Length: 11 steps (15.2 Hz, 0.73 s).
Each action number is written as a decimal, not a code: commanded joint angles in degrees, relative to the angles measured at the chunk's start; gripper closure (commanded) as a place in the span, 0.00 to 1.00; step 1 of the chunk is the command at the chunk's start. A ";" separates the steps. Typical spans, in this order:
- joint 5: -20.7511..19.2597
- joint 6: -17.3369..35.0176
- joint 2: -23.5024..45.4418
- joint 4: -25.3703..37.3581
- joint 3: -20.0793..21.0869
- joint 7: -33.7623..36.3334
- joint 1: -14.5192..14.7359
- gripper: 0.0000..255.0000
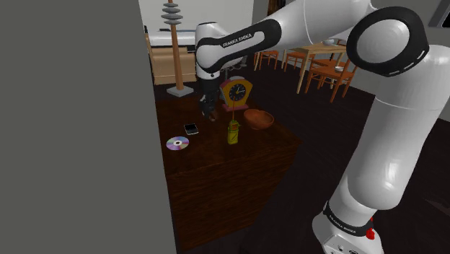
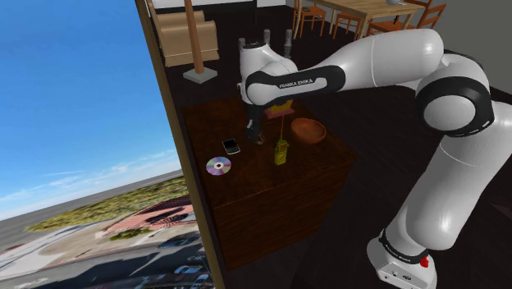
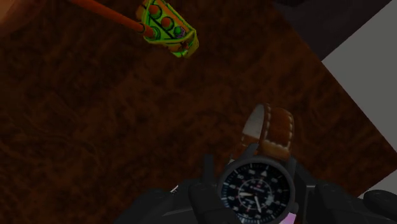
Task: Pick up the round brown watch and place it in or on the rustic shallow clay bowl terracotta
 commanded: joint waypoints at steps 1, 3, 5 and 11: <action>0.25 0.32 -1.62 -1.90 -1.15 -2.78 -1.47 1.00; 0.41 0.64 -2.84 -3.41 -2.33 -5.41 -2.87 1.00; 0.51 0.90 -3.85 -4.64 -3.58 -8.06 -4.23 1.00; 0.61 1.30 -5.63 -6.73 -7.51 -16.12 -8.33 1.00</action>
